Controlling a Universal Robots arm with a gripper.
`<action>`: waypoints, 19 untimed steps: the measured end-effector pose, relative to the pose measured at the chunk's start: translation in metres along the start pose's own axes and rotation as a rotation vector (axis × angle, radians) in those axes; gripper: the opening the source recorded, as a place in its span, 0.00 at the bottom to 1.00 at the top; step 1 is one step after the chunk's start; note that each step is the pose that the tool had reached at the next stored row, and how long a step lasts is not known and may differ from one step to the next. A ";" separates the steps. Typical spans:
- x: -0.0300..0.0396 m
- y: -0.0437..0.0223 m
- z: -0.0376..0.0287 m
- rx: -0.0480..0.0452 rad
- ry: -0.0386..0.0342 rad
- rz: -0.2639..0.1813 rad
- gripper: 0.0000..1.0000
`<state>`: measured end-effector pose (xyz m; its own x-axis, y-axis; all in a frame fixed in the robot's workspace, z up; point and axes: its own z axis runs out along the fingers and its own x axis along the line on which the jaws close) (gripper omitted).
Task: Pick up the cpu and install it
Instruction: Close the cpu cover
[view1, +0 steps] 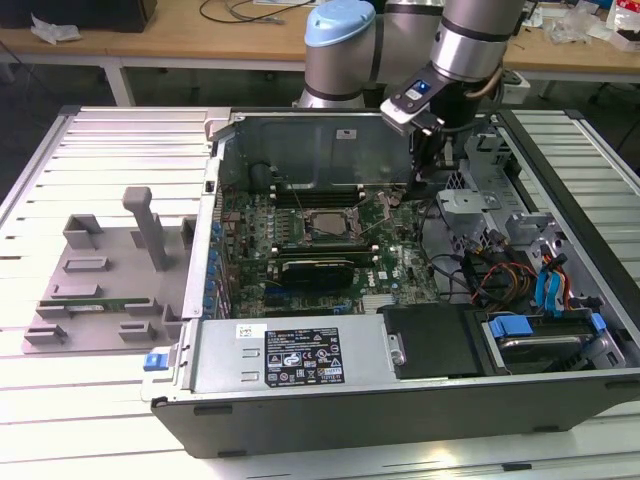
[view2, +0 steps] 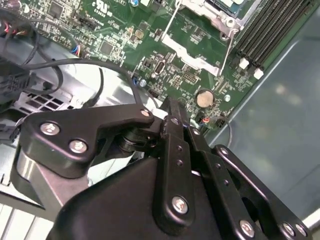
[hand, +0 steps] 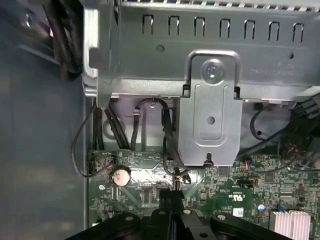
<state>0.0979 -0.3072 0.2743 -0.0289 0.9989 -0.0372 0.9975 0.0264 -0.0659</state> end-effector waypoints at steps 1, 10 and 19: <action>0.0001 -0.0004 0.0023 0.0000 0.0001 0.000 0.11; 0.0007 -0.0018 0.0152 0.0000 0.0000 0.000 0.11; 0.0011 -0.0073 0.0245 0.0000 0.0001 0.000 0.11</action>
<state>0.0889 -0.3072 0.2503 -0.0289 0.9989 -0.0371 0.9975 0.0264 -0.0659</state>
